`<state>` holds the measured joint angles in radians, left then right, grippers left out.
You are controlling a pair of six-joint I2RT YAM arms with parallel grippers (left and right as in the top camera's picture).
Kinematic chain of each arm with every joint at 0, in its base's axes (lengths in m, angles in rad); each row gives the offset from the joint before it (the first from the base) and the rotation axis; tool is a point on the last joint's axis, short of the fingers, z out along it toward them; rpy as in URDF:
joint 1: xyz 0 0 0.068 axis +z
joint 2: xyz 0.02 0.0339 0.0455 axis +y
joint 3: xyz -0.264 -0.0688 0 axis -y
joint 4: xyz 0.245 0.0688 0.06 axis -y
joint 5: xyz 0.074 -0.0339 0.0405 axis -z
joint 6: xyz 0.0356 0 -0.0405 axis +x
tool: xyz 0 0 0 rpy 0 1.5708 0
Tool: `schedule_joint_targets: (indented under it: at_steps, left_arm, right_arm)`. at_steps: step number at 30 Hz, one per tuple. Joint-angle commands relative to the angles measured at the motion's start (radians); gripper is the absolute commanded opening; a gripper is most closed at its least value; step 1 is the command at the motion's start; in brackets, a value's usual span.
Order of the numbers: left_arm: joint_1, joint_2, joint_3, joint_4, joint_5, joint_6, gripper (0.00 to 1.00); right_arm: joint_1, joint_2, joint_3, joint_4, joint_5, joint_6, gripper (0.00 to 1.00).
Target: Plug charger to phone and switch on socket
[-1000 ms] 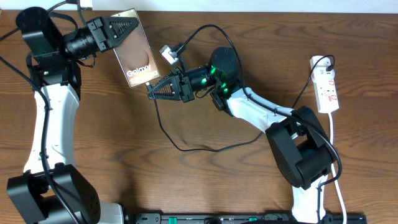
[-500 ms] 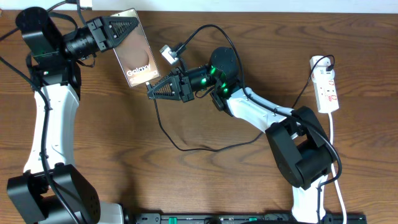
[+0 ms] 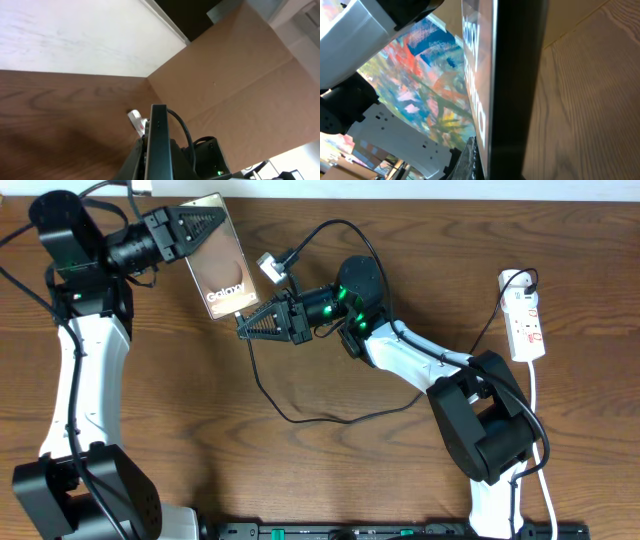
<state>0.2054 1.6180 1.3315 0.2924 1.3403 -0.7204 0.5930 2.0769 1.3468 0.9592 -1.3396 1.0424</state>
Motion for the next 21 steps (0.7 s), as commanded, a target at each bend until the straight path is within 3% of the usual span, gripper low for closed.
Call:
schedule_joint_targets:
  at_steps: [1,21]
  left_arm:
    - [-0.024,-0.004,0.000,0.001,0.040,0.022,0.07]
    - [-0.007,-0.004,0.000,0.002,0.036,0.029,0.07]
  right_arm:
    - [-0.002,0.005,0.009,0.006,0.069,0.012,0.01]
    - [-0.017,0.005,0.009,0.011,0.066,0.022,0.01]
